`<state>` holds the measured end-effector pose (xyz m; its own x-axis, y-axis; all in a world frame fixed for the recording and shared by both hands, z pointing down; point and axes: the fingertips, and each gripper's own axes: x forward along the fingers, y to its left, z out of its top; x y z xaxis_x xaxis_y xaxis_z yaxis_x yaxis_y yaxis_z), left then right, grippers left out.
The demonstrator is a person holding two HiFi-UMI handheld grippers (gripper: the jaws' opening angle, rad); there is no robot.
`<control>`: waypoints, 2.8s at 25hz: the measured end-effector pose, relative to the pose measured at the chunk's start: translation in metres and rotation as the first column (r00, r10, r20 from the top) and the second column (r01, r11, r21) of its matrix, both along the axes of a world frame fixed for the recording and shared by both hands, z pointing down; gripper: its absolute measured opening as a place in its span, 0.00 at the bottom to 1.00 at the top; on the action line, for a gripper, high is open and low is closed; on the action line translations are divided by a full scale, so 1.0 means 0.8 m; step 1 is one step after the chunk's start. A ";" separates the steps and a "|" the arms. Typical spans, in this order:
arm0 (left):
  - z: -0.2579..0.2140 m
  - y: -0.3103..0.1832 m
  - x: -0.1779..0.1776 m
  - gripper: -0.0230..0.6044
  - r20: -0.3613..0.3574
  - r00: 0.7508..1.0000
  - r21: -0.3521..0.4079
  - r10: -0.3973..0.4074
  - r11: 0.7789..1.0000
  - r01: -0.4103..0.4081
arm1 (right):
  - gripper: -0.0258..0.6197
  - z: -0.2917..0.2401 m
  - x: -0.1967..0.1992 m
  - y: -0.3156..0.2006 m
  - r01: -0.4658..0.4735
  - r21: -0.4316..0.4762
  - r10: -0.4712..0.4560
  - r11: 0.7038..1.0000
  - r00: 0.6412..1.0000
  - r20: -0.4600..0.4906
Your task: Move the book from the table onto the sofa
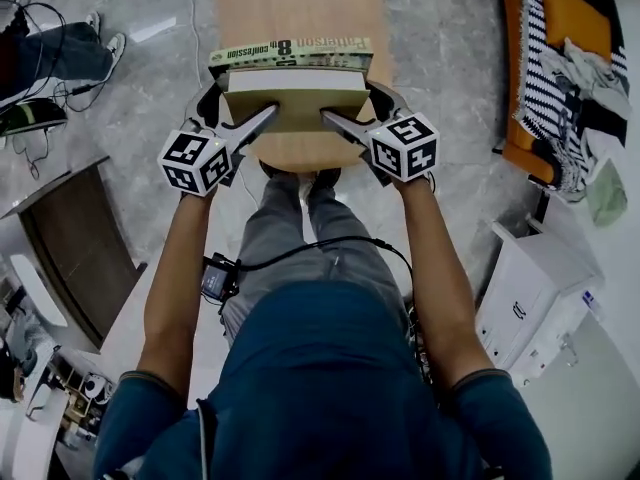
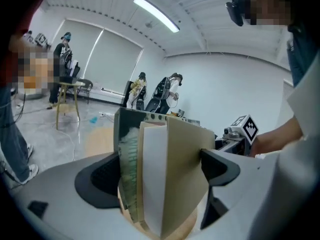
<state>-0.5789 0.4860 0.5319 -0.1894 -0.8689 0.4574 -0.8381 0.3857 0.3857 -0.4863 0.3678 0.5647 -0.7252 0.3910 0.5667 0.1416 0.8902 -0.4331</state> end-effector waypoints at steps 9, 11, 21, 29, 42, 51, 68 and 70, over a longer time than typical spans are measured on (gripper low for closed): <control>-0.159 -0.034 0.012 0.82 0.208 0.978 0.117 0.018 0.992 -0.044 | 0.69 -0.150 0.014 -0.031 -0.079 0.058 0.064 0.995 0.973 0.222; -0.196 -0.037 0.020 0.82 0.255 0.967 0.142 0.017 0.988 -0.055 | 0.69 -0.185 0.020 -0.035 -0.089 0.084 0.063 0.993 0.960 0.272; -0.370 -0.041 0.083 0.82 0.443 0.896 0.262 -0.002 0.957 -0.127 | 0.69 -0.364 0.078 -0.042 -0.158 0.210 0.032 0.965 0.863 0.505; -0.478 -0.058 0.149 0.82 0.607 0.795 0.307 0.011 0.919 -0.248 | 0.69 -0.465 0.145 -0.055 -0.258 0.258 0.036 0.931 0.767 0.640; -0.526 -0.016 0.233 0.82 0.642 0.751 0.351 0.154 0.812 -0.467 | 0.69 -0.531 0.258 0.012 -0.484 0.351 0.135 0.801 0.718 0.683; -0.550 -0.020 0.319 0.82 0.673 0.695 0.403 0.253 0.663 -0.631 | 0.69 -0.552 0.366 0.040 -0.642 0.378 0.240 0.667 0.666 0.707; -0.556 -0.061 0.396 0.82 0.665 0.611 0.420 0.429 0.462 -0.781 | 0.69 -0.558 0.462 0.044 -0.792 0.389 0.408 0.471 0.586 0.700; -0.560 -0.089 0.447 0.82 0.661 0.608 0.416 0.440 0.459 -0.785 | 0.69 -0.559 0.513 0.019 -0.799 0.382 0.417 0.465 0.578 0.701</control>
